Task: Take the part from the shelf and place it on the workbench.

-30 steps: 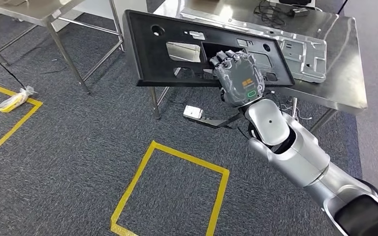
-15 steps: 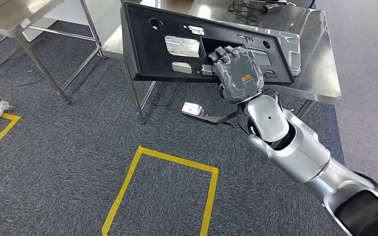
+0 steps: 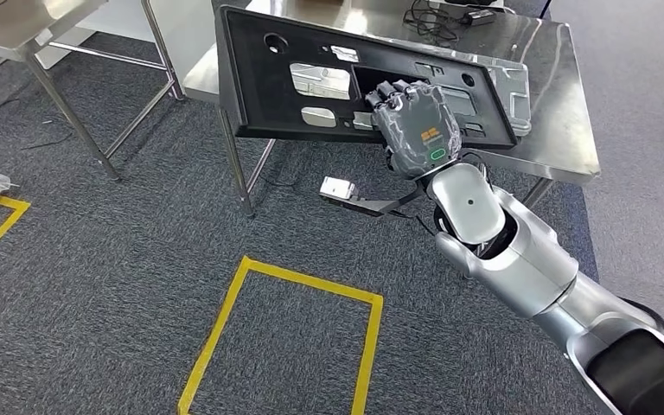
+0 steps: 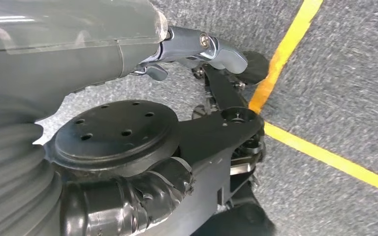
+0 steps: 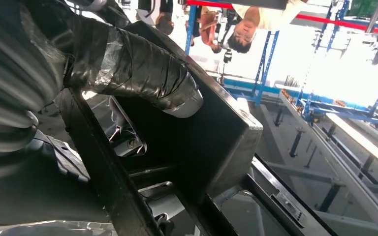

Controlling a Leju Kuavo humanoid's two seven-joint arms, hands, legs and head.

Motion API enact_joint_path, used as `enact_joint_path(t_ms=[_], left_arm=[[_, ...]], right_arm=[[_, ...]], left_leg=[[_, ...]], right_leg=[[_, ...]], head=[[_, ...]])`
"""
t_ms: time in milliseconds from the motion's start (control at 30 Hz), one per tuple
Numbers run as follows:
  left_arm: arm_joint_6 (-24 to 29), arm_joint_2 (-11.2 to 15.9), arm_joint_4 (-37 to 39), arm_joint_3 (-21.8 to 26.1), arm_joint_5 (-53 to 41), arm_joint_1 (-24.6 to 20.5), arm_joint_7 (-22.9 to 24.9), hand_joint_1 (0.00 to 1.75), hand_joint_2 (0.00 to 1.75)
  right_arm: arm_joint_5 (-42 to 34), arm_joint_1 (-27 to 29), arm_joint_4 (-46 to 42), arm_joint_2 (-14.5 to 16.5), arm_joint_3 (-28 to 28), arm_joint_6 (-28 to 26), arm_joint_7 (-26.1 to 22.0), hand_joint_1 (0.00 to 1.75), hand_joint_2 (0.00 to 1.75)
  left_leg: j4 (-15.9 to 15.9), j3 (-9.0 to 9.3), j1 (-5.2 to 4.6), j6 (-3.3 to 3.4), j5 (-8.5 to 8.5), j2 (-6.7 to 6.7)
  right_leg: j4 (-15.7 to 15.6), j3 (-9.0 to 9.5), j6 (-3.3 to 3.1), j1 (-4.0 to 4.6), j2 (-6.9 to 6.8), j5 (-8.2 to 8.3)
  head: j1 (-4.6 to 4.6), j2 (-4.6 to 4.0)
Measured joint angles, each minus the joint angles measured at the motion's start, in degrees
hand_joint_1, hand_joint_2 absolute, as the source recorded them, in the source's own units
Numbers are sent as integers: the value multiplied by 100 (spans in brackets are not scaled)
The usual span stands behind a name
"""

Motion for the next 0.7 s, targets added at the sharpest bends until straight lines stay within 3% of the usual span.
enact_joint_path(t_ms=[67, 100, 200, 267, 367, 400, 433, 467, 533, 567, 633, 700], left_arm=[[-3, -8, 0, 0, -9, -5, -15, 0, 175], [-9, -9, 0, 0, -15, -8, -17, 0, 175], [-10, -8, 0, -2, -29, -10, -25, 0, 175], [25, -9, 0, -2, -24, -8, -56, 0, 175], [87, -13, 0, -2, -17, -3, -121, 0, 175], [103, -17, 0, -2, -17, 2, -140, 0, 175], [115, -22, 0, -2, -18, 6, -158, 0, 175], [124, -29, 0, -2, -18, 9, -181, 0, 175], [132, -37, 0, -2, -19, 9, -221, 0, 175], [134, -40, 0, -2, -19, 9, -238, 0, 175], [136, -48, 0, -3, -19, -5, -262, 0, 175], [136, -65, 0, -3, -20, -18, -281, 0, 175]], right_arm=[[-10, -11, -2, 4, 3, 1, 24, 175, 175], [-17, -13, -3, 9, 4, 3, 39, 175, 175], [-27, 2, -5, 19, 9, 11, 78, 175, 175], [-22, 4, -8, 21, 10, 11, 92, 175, 175], [9, 12, -10, 21, 10, 22, 96, 175, 175], [20, 18, -10, 21, 11, 34, 94, 175, 175], [28, 22, -10, 21, 11, 53, 91, 175, 175], [32, 22, -10, 21, 12, 77, 85, 175, 175], [32, 5, -10, 21, 12, 132, 62, 175, 175], [30, -15, -11, 21, 12, 160, 48, 175, 175], [28, -58, -16, 20, 12, 205, 31, 175, 175], [25, -90, -25, 15, 11, 231, 23, 175, 175]], left_leg=[[29, 19, -12, -51, -53, 2], [36, 19, -21, -80, -69, 6], [34, 28, -31, -167, -107, 22], [254, -51, -21, -213, -251, 23], [1327, -616, -15, -238, -682, 17], [1620, -805, -16, -234, -734, 16], [1712, -903, -19, -218, -668, 15], [1557, -877, -28, -185, -473, 12], [843, -586, -60, -81, -3, -2], [499, -421, -80, -31, 136, -9], [174, -249, -109, 22, 125, -17], [49, -164, -99, 35, 84, -13]], right_leg=[[-655, 338, -26, 13, -36, 214], [-813, 417, -46, 29, -43, 219], [-866, 451, -137, 44, -11, 170], [-896, 509, -220, 27, 3, 150], [-906, 589, -317, 55, 16, 86], [-903, 616, -335, 73, 29, 59], [-901, 652, -343, 92, 46, 27], [-899, 704, -345, 112, 62, -13], [-903, 824, -339, 146, 82, -98], [-905, 868, -324, 159, 91, -136], [-910, 899, -271, 158, 98, -164], [-885, 901, -217, 153, 98, -156]], head=[[-1, 0], [-2, 0], [-4, 0], [-5, 0], [-7, 0], [-6, 0], [-7, 0], [-6, 0], [-4, 0], [-4, 0], [-4, 0], [-5, 0]])
